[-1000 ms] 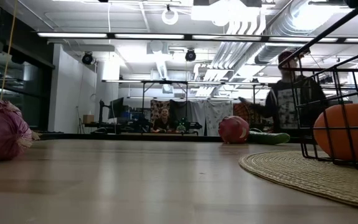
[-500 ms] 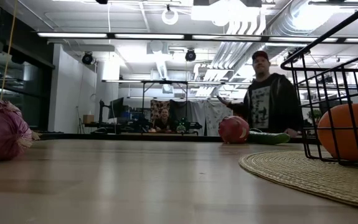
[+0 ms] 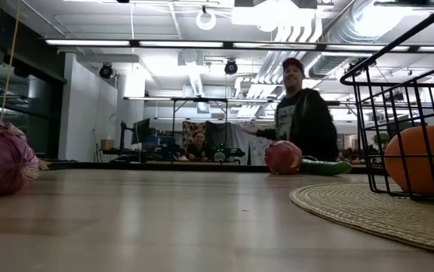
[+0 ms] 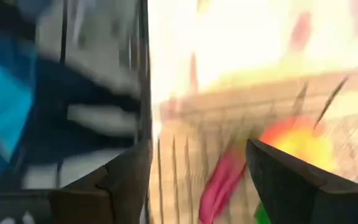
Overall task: Build produce basket
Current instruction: Put the cucumber into the wire basket
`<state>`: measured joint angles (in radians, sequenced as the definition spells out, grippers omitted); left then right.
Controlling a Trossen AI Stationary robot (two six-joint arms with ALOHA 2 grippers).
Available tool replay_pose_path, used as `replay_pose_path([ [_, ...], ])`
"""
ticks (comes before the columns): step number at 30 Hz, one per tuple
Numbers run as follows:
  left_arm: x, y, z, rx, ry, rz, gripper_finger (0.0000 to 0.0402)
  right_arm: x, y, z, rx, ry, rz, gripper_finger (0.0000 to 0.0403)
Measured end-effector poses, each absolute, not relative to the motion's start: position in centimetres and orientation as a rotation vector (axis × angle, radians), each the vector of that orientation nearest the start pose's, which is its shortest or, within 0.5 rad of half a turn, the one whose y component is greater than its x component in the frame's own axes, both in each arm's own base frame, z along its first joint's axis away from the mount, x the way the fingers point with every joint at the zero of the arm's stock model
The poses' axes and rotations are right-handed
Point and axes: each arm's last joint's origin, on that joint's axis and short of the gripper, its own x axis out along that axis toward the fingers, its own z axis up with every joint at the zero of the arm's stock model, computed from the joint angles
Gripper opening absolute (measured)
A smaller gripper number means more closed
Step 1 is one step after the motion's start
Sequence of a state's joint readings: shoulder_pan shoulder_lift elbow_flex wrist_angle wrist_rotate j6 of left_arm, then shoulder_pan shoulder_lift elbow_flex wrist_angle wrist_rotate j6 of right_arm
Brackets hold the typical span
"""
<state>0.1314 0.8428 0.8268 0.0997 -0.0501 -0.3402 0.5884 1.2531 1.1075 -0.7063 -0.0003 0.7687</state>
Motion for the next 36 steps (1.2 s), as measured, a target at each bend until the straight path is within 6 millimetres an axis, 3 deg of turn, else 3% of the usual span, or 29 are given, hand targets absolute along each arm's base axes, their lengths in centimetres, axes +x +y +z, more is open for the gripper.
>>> replay_pose_path([
  [4,18.0,2.5,36.6,-0.378,-0.113,0.138,0.0257,22.1,11.5,33.2,0.407,0.763,-0.041,0.0252],
  [8,17.1,2.3,36.4,-0.405,-0.067,0.124,0.0257,23.0,8.6,33.3,0.364,0.709,-0.183,0.0252],
  [12,16.1,2.1,36.1,-0.385,-0.011,0.134,0.0257,23.4,6.4,31.9,0.371,0.675,-0.274,0.0252],
  [19,15.0,2.1,36.4,-0.270,-0.024,0.166,0.0257,24.1,4.0,30.2,0.538,0.285,-0.268,0.0252],
  [23,15.2,2.3,36.5,-0.250,-0.039,0.202,0.0257,24.1,3.0,30.1,0.540,0.075,-0.259,0.0252],
  [31,16.7,3.1,35.1,-0.280,-0.092,0.223,0.0257,24.3,1.0,30.7,0.529,-0.014,-0.319,0.0252],
  [36,17.0,3.3,34.9,-0.265,-0.073,0.237,0.0257,23.7,0.6,31.8,0.390,-0.019,-0.239,0.0252],
])
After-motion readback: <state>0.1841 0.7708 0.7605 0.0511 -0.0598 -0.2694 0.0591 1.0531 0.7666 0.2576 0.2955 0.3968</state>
